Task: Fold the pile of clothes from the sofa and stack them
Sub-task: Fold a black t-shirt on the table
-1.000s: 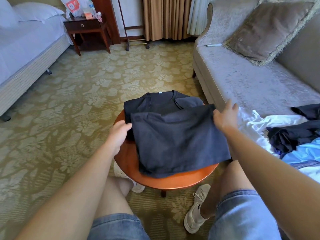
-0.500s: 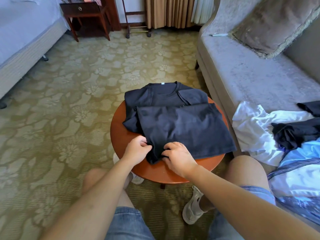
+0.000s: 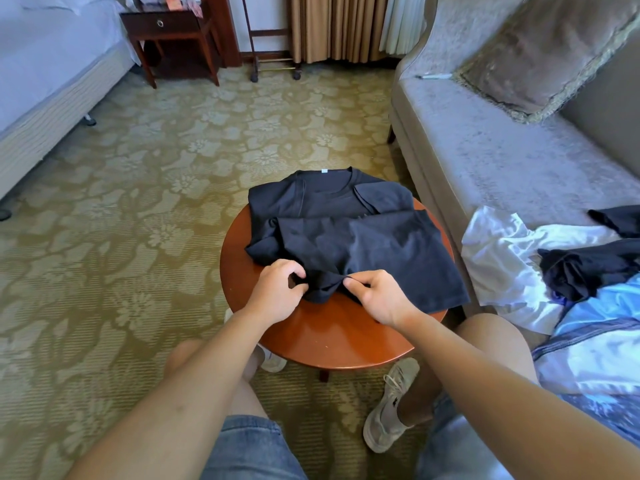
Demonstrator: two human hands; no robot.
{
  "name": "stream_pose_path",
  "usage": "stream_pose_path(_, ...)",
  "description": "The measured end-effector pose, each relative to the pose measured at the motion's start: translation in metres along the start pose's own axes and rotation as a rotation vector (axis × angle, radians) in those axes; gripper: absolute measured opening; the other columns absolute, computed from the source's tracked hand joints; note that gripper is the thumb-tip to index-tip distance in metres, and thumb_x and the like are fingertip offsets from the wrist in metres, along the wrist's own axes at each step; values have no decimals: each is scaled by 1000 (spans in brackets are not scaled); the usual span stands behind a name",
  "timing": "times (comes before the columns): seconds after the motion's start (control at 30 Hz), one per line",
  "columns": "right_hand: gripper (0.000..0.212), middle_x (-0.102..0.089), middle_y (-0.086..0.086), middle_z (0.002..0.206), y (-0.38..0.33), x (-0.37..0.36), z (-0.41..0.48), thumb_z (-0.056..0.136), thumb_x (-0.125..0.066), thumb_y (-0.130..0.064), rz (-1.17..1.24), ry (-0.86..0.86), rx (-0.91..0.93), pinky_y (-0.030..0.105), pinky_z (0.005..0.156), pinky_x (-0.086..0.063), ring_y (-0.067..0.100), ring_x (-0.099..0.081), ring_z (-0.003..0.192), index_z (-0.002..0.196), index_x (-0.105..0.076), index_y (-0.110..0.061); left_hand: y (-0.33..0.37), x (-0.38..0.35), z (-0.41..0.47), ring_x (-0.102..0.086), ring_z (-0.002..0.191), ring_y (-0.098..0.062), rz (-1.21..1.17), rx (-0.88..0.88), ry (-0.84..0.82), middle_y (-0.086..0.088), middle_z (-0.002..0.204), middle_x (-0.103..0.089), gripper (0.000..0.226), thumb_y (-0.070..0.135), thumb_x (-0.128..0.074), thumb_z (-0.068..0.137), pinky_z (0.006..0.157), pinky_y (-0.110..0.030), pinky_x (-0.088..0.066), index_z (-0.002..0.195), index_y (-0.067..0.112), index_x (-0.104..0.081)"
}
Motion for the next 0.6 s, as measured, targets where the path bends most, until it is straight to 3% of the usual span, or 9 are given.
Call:
stream_pose_path(0.07,26,-51,-13,53,0,-1,-2,98,-54,-22,31,-37,-19,25,58,-36,2,-39,50,83,-73,-12,1,-10,1,-41,130,-21,-8,5,-88,0,138,-48,45,20,-64,92,110,-37,-36,135,21,-52)
stream_pose_path(0.13,24,-53,-8,63,-2,-1,-5,97,-55,-19,55,-49,-17,24,59,-37,4,-40,56,84,-75,-16,2,-23,3,-37,132,-25,70,24,-184,-4,141,-41,48,23,-61,94,112,-37,-33,140,17,-49)
stream_pose_path(0.27,22,-71,-4,81,13,16,-13,96,-55,-17,3,5,-42,27,75,-50,4,-60,76,93,-75,-12,2,-32,4,-43,118,-26,91,25,-182,-2,117,-47,8,24,-61,94,103,-32,-35,95,20,-67)
stream_pose_path(0.37,28,-59,7,67,31,26,-16,96,-53,-15,-44,39,-76,33,65,-46,13,-51,62,76,-62,3,3,-21,5,-51,109,-25,68,-22,-63,3,106,-51,3,21,-63,91,93,-33,-43,91,24,-63)
stream_pose_path(0.43,30,-60,5,65,38,32,-16,96,-52,-15,-24,102,-109,30,65,-43,17,-54,61,71,-59,0,4,-17,4,-52,110,-23,48,5,-46,5,106,-53,20,21,-64,90,92,-35,-46,109,23,-58)
stream_pose_path(0.5,33,-59,3,60,44,40,-12,96,-51,-15,33,201,-154,31,65,-44,20,-59,61,65,-55,-6,4,-21,5,-49,120,-24,40,51,-92,0,121,-55,48,25,-65,90,99,-37,-45,135,22,-47)
stream_pose_path(0.6,40,-44,2,53,53,53,-5,95,-50,-17,134,342,-215,42,62,-46,20,-45,57,57,-40,-14,5,-35,4,-41,133,-27,82,107,-177,-4,144,-44,77,39,-69,85,106,-41,-40,149,26,-30)
Point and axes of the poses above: each hand's wrist, its own z-axis towards the middle knuckle, its own x-axis out of the back of the hand, y = z × x, the point moved 9 cm from there along z, towards the middle knuckle
